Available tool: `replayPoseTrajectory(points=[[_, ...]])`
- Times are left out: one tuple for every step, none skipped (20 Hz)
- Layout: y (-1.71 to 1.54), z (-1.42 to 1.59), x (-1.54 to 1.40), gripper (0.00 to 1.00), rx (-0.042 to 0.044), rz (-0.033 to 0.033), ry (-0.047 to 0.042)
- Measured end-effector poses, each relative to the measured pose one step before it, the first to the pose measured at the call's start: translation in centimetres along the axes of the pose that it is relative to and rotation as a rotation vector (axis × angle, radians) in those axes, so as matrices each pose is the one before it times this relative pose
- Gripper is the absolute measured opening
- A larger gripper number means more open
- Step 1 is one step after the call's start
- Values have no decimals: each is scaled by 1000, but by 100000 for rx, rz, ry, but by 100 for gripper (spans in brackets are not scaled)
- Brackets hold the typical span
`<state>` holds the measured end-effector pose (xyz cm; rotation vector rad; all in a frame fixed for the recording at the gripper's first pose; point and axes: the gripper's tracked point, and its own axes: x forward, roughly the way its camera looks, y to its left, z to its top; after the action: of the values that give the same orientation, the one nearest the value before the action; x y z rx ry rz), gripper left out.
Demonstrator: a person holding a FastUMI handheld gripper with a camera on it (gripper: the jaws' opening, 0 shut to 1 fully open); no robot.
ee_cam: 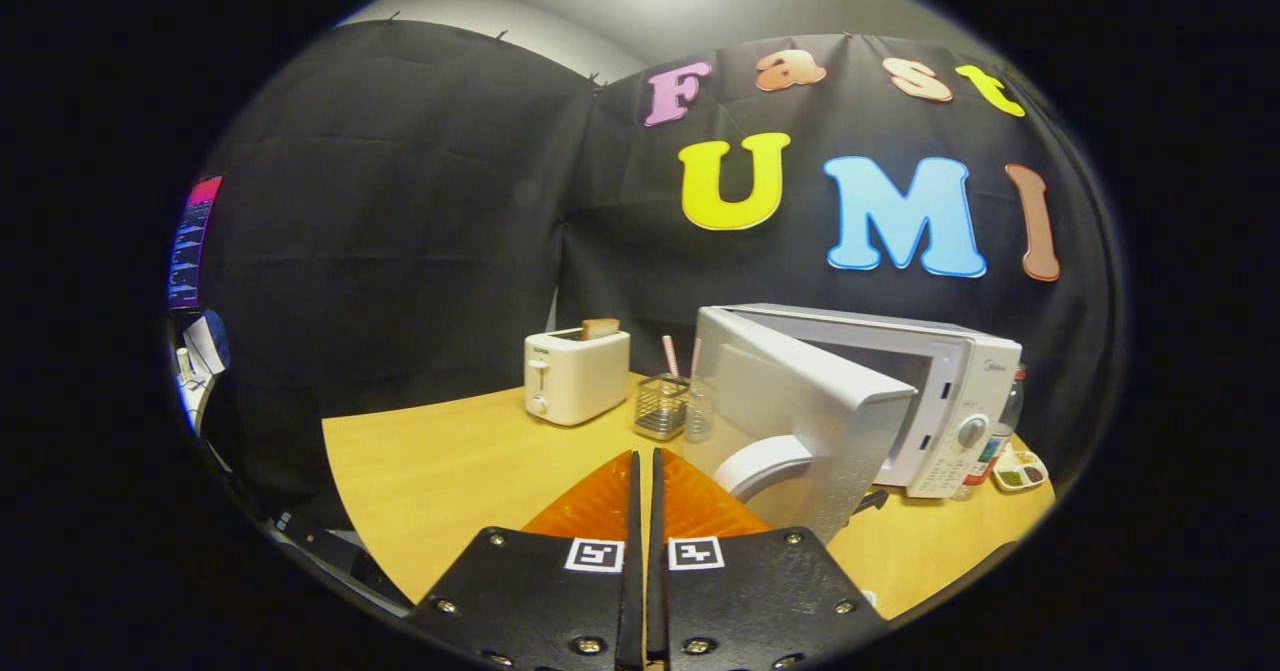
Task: Open the microwave, put the food inside, and close the microwave door.
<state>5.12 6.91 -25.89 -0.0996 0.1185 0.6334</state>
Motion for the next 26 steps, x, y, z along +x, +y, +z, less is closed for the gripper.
replayPoseTrajectory(points=[[-1925, -65, 141, 2, -149, -3802, 145], [-1951, -3, 225, 2, -83, -3602, 159], [-1681, -46, 473, 2, 405, -3355, 131], [-1686, 68, 437, 2, 1143, -2323, 90], [-1638, 30, 575, 2, 1255, -2510, -23], [-1572, 133, 673, 2, 921, -2407, 60], [-1435, 0, 708, 2, 1193, -2584, 308], [-1336, -22, 737, 2, 1056, -2028, 369], [-1202, -131, 675, 2, 1153, -2004, 472], [-1113, -160, 799, 2, 1094, -2064, 388], [-1006, -183, 781, 2, 849, -2015, 225], [-885, -121, 756, 2, 714, -1861, 212], [-819, -285, 691, 2, 734, -1611, 454], [-764, -273, 751, 2, 814, -1391, 409], [-537, -284, 819, 2, 464, -1293, 249], [-646, -193, 833, 2, 307, -1361, 175], [-463, -259, 760, 2, 119, -1443, 511], [-474, -80, 826, 2, 411, -1230, 130], [-394, -153, 818, 2, 698, -1165, 517], [-366, 51, 787, 2, 1029, -1038, 179], [-166, 64, 698, 2, 903, -851, 116], [659, 40, 590, 2, 1725, 2268, 385], [92, -189, 742, 2, -528, -1224, 1004], [230, -209, 815, 2, -1383, -1732, 1013], [-350, -249, 487, 2, -2119, -4448, 1481], [-644, 749, 404, 3, -1227, -5209, -2729]])
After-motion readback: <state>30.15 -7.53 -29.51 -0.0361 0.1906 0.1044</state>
